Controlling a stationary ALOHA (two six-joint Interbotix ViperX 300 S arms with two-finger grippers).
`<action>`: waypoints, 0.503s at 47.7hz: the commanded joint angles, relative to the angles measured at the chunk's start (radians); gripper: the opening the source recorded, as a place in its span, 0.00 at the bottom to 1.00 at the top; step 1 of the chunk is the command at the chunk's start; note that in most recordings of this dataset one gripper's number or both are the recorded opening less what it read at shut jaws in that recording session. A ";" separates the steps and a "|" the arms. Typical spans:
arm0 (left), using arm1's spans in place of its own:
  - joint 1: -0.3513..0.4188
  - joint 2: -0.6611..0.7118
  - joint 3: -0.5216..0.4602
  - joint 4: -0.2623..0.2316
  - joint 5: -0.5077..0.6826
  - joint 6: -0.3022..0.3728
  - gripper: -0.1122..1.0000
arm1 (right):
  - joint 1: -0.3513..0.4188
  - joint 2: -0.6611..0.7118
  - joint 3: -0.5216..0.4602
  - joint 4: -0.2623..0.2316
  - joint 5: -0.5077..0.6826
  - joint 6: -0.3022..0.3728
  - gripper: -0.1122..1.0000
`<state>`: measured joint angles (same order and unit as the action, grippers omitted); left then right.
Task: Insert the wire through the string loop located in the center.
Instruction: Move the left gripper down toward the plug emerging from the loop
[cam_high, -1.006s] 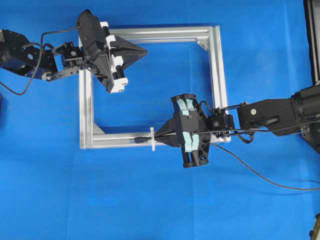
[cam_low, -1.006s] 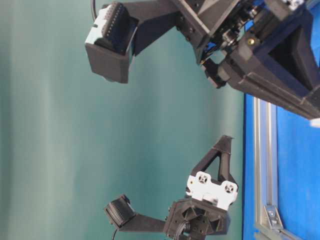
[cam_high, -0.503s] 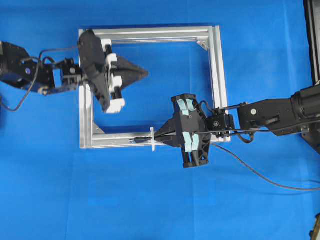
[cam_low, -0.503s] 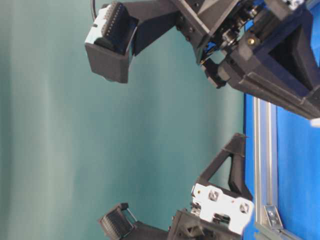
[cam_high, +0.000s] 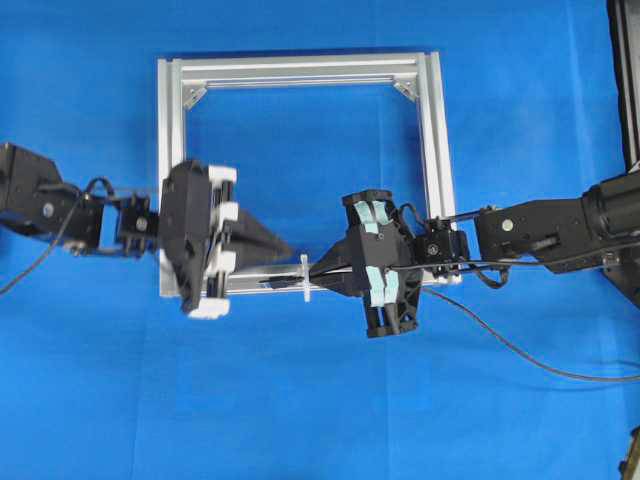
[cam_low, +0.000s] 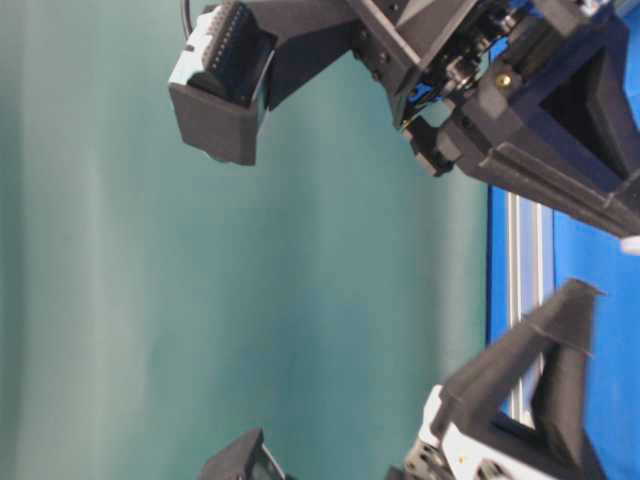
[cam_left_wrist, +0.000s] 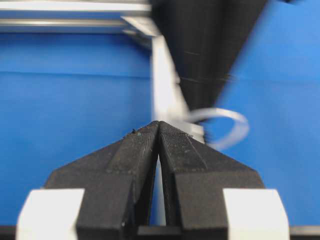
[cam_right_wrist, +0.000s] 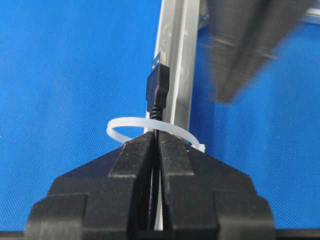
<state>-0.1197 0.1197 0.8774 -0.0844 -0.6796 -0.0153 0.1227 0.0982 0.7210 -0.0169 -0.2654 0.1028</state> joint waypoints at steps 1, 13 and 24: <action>-0.041 -0.028 -0.006 0.003 -0.005 -0.002 0.10 | 0.000 -0.012 -0.015 0.000 -0.014 0.000 0.08; -0.086 -0.026 -0.011 -0.002 -0.003 -0.003 0.10 | 0.000 -0.012 -0.015 0.000 -0.014 -0.002 0.08; -0.091 -0.025 -0.012 0.002 0.000 0.015 0.10 | 0.002 -0.012 -0.015 0.000 -0.014 -0.002 0.08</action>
<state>-0.2056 0.1197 0.8774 -0.0844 -0.6765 -0.0046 0.1212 0.0982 0.7210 -0.0169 -0.2684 0.1028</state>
